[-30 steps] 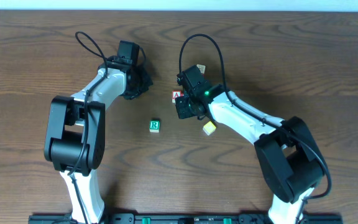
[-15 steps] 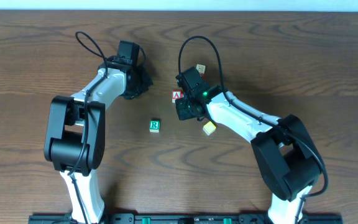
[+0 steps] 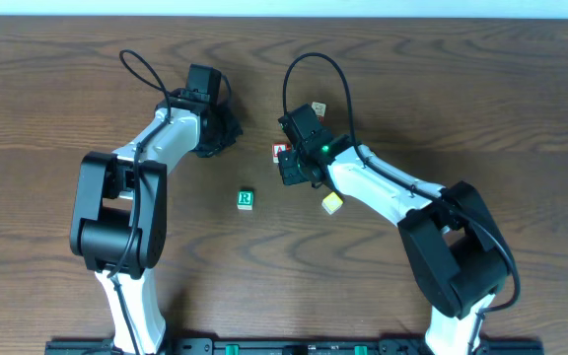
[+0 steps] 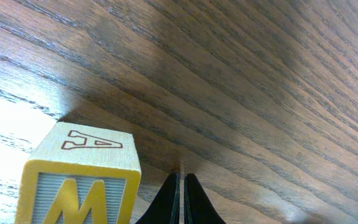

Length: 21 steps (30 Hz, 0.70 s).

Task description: Spell out Ai2

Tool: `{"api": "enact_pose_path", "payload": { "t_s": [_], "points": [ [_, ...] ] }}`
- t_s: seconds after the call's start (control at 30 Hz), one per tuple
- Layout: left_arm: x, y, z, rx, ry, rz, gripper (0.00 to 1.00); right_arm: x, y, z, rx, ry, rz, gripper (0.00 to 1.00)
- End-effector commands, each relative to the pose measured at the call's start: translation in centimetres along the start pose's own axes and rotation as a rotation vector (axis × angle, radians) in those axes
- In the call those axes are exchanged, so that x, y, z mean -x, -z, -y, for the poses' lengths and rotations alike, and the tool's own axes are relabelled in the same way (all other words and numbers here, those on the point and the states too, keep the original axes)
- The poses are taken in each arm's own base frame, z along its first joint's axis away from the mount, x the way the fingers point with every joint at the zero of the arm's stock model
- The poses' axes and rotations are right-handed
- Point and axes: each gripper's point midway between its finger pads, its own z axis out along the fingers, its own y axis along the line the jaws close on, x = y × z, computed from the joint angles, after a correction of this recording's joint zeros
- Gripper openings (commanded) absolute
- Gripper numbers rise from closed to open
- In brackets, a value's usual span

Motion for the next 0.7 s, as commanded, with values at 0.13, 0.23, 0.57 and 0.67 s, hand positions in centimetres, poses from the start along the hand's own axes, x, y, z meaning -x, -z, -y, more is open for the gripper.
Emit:
{"api": "enact_pose_path", "payload": {
  "t_s": [0.13,0.23,0.57,0.67],
  "points": [
    [0.3,0.8,0.2,-0.011,-0.016,0.015,0.06,0.0,-0.1,-0.1,-0.02,-0.008,-0.004,0.02],
    [0.3,0.8,0.2,-0.011,-0.017,0.015,0.06,0.0,-0.1,0.0,-0.029,-0.006,-0.003,0.02],
    [0.3,0.8,0.3,-0.013,-0.017,0.018,0.06,1.2,-0.1,-0.2,-0.029,-0.006,0.05,0.02],
    [0.3,0.8,0.3,-0.013,-0.017,0.017,0.06,1.1,-0.1,-0.2,-0.029,-0.006,0.048,0.02]
  ]
}}
